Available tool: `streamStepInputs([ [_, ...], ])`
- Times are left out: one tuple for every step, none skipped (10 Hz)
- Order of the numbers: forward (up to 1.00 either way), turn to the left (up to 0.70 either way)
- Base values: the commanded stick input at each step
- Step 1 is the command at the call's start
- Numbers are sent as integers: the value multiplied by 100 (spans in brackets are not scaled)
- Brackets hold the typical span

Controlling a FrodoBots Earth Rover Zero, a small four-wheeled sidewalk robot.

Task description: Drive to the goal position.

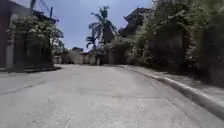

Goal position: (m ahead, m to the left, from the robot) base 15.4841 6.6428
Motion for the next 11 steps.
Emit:
streamStepInputs([
  [100, 3],
  [100, 3],
  [100, 3],
  [100, -37],
  [100, -37],
  [100, -37],
  [100, -37],
  [100, -37],
  [100, -7],
  [100, 3],
  [100, 3],
])
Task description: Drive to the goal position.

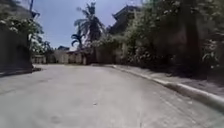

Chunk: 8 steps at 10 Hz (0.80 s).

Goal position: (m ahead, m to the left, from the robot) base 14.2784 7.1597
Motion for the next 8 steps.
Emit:
streamStepInputs([
  [100, 3],
  [100, 3],
  [100, 3],
  [100, 3],
  [100, 3],
  [100, 3],
  [100, 3],
  [100, 3],
])
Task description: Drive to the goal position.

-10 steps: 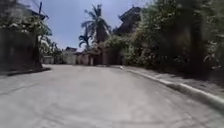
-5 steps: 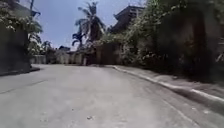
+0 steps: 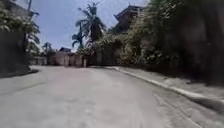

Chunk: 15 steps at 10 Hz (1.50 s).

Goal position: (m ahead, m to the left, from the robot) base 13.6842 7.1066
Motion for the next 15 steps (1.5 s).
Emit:
streamStepInputs([
  [100, 3],
  [100, 3],
  [100, 3],
  [100, 3],
  [100, 3],
  [100, 3],
  [100, 3],
  [100, -37],
  [100, -16],
  [100, 3],
  [100, 3],
  [100, 3],
  [100, -37],
  [100, -27],
  [100, 3],
])
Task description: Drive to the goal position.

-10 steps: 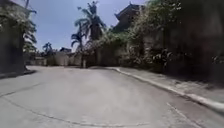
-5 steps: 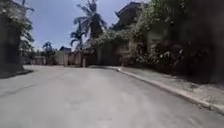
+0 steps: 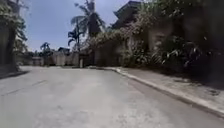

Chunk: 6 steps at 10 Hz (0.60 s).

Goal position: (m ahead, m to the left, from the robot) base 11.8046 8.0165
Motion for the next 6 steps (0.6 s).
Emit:
streamStepInputs([
  [100, 3],
  [100, 3],
  [100, 3],
  [100, 3],
  [100, 3],
  [100, 3],
])
